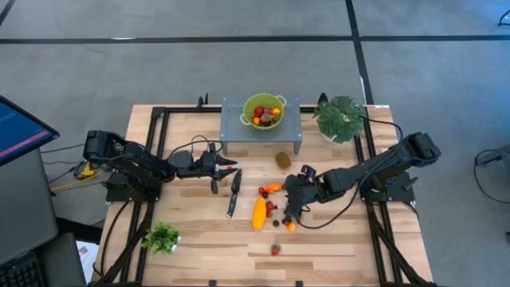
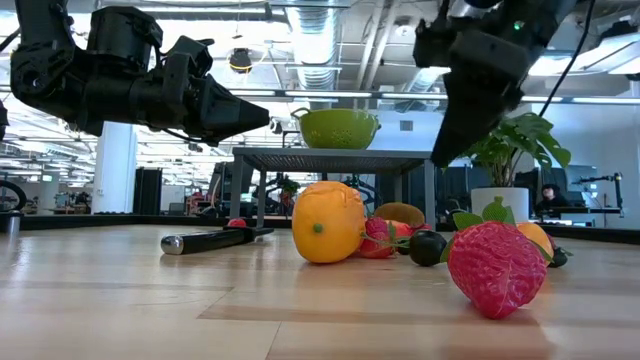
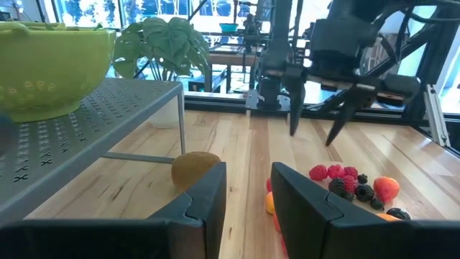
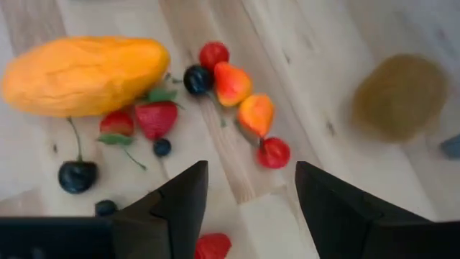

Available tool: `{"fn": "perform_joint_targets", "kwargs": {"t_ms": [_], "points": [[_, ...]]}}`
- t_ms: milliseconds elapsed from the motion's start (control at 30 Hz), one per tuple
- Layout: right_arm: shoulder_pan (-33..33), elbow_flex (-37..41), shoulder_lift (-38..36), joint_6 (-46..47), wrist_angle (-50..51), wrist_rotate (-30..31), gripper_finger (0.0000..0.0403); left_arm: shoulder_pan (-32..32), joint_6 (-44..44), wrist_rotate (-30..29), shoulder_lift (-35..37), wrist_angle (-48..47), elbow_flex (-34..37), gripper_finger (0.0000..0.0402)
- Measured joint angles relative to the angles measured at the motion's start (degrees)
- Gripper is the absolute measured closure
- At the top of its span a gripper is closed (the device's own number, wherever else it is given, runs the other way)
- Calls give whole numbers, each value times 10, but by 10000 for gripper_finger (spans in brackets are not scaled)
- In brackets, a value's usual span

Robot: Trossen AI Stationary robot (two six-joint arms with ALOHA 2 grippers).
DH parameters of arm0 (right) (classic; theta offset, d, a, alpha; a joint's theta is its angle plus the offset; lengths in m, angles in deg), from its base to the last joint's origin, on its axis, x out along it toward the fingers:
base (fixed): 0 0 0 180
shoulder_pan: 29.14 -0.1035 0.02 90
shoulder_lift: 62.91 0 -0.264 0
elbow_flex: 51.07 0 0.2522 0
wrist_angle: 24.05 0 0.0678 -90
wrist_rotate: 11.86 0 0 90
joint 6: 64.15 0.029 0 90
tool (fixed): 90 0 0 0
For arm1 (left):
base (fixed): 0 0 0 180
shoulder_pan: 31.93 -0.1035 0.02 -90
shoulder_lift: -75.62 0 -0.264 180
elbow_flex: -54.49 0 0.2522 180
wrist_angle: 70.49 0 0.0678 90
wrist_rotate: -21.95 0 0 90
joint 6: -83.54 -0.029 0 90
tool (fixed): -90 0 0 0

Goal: Pick & Place Fruit
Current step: Put the blackberry into the green strainer bowl on the shelf

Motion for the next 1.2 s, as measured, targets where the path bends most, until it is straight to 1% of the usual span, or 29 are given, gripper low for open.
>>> {"fn": "perform_joint_targets", "kwargs": {"t_ms": [133,333,433,533,667,800,1200], "points": [[-8,18,0,30,-39,-27,193,0,0,0,0,0,0,296],[-43,33,2,41,-80,-29,203,0,0,1,0,0,0,296],[-60,37,21,41,-98,-28,210,0,0,2,0,0,0,296],[-70,35,56,28,-122,-24,215,0,0,2,0,0,0,296],[-74,36,99,15,-130,-22,219,0,0,2,0,0,0,296],[-72,35,113,13,-142,-14,226,0,0,2,0,0,0,296],[-70,36,113,41,-109,-13,252,0,0,0,0,0,0,296]]}}
